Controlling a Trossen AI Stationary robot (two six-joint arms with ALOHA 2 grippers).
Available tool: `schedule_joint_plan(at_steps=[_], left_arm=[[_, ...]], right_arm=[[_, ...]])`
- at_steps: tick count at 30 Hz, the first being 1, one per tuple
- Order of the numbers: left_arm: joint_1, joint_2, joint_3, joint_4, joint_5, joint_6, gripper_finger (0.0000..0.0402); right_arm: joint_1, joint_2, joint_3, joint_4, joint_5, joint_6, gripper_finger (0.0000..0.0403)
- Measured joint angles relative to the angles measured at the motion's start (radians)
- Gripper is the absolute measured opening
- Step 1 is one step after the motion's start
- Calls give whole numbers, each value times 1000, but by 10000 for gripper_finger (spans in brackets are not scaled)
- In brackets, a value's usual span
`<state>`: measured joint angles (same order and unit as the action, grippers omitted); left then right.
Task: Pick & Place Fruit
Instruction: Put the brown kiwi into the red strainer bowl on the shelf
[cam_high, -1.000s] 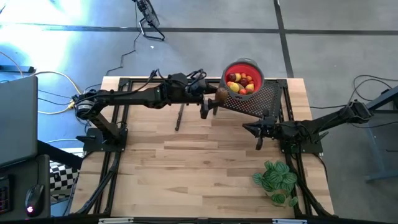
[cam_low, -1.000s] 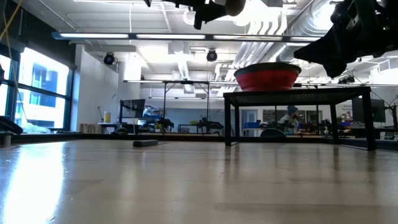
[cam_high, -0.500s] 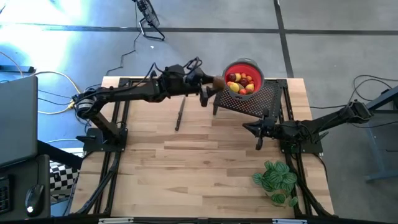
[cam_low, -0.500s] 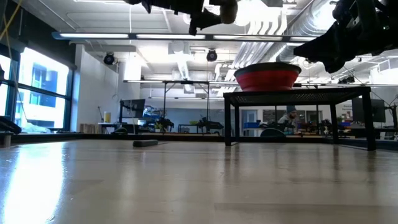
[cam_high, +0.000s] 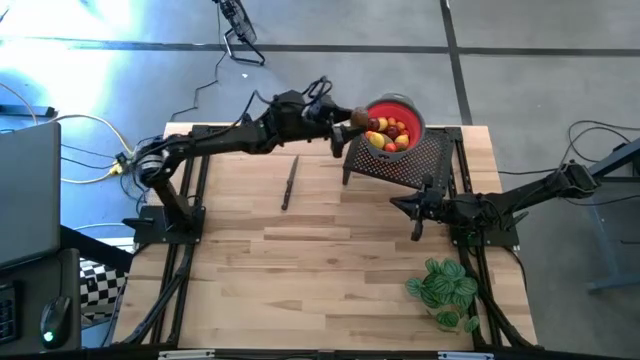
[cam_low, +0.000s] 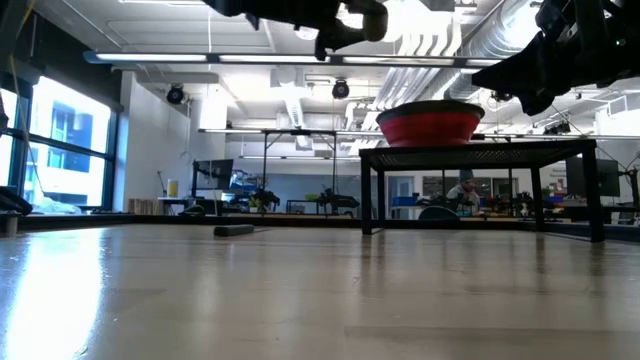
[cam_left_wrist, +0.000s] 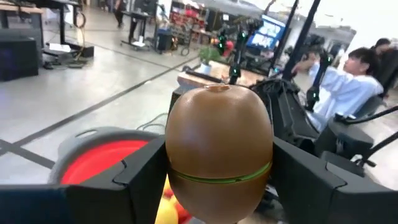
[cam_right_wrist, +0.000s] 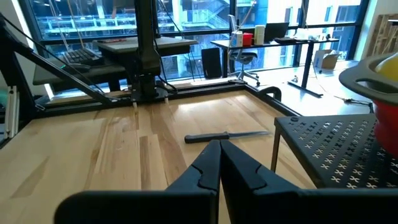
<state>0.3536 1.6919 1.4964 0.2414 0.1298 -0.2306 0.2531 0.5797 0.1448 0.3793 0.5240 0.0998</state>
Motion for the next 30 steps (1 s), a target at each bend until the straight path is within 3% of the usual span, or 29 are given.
schedule_joint_plan(at_steps=[8, 13, 30], left_arm=[[20, 214, 360, -146, -5, 52, 246], [48, 313, 510, -239, -4, 51, 246], [78, 491, 545, -169, 4, 39, 246]], right_arm=[[0, 0, 0, -9, 0, 0, 2], [0, 0, 0, -18, 1, 0, 2], [0, 0, 0, -33, 1, 0, 2]])
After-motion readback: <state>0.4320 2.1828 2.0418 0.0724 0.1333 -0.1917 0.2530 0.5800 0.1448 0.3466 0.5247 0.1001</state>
